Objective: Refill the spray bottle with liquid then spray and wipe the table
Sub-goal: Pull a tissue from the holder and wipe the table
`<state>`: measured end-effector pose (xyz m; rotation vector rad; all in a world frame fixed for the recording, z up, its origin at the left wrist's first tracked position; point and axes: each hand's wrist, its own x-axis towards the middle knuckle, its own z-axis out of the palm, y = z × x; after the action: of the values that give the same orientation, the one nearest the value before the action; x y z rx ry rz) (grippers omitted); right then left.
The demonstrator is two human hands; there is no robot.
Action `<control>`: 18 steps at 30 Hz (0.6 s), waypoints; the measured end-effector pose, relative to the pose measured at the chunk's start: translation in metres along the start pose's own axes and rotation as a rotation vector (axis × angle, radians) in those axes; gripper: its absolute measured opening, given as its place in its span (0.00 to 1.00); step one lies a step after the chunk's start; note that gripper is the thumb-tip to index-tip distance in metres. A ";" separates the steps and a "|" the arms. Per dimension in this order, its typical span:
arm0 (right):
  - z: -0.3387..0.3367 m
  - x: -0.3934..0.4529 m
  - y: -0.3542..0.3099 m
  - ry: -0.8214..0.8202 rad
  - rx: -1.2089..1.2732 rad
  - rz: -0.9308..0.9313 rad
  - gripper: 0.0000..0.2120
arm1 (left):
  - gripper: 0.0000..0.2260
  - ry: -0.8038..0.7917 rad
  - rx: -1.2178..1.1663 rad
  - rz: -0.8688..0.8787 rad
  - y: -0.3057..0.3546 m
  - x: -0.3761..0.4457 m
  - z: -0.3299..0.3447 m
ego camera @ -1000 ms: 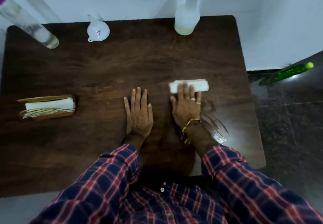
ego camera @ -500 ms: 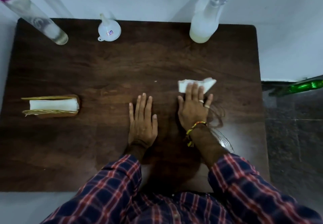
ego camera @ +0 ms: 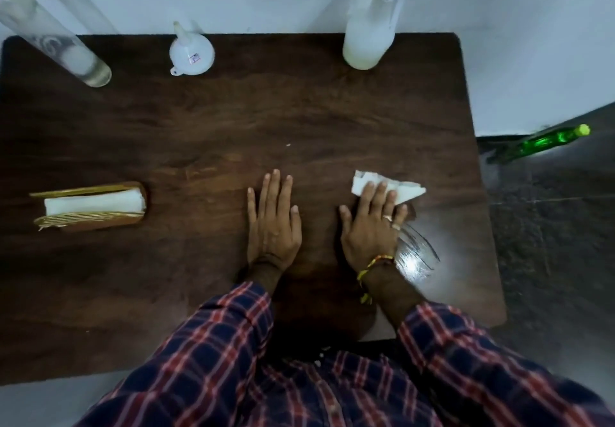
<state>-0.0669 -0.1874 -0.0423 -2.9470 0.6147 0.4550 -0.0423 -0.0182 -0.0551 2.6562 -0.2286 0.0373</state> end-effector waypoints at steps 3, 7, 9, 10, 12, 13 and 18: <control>0.012 -0.041 -0.011 0.040 -0.007 -0.081 0.35 | 0.24 -0.009 -0.055 -0.007 -0.003 0.000 -0.001; 0.010 -0.080 -0.019 0.077 0.044 -0.124 0.31 | 0.23 -0.047 -0.118 0.027 -0.008 -0.004 -0.011; -0.002 -0.076 -0.007 0.215 0.124 -0.101 0.25 | 0.23 -0.074 -0.127 0.061 -0.007 -0.010 -0.017; -0.009 -0.070 0.006 0.291 0.170 -0.054 0.23 | 0.22 -0.085 -0.127 0.088 -0.006 -0.015 -0.021; -0.020 -0.051 0.040 0.293 0.324 0.072 0.23 | 0.22 -0.110 -0.119 0.118 -0.006 -0.024 -0.028; -0.024 -0.041 0.058 0.236 0.408 0.088 0.25 | 0.22 -0.119 -0.119 0.110 -0.006 -0.028 -0.030; -0.052 0.008 0.091 -0.182 0.298 -0.227 0.32 | 0.22 -0.168 -0.083 0.104 -0.004 -0.045 -0.045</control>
<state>-0.0827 -0.2813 0.0018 -2.6142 0.2930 0.5467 -0.0853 0.0128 -0.0203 2.5636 -0.4136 -0.1590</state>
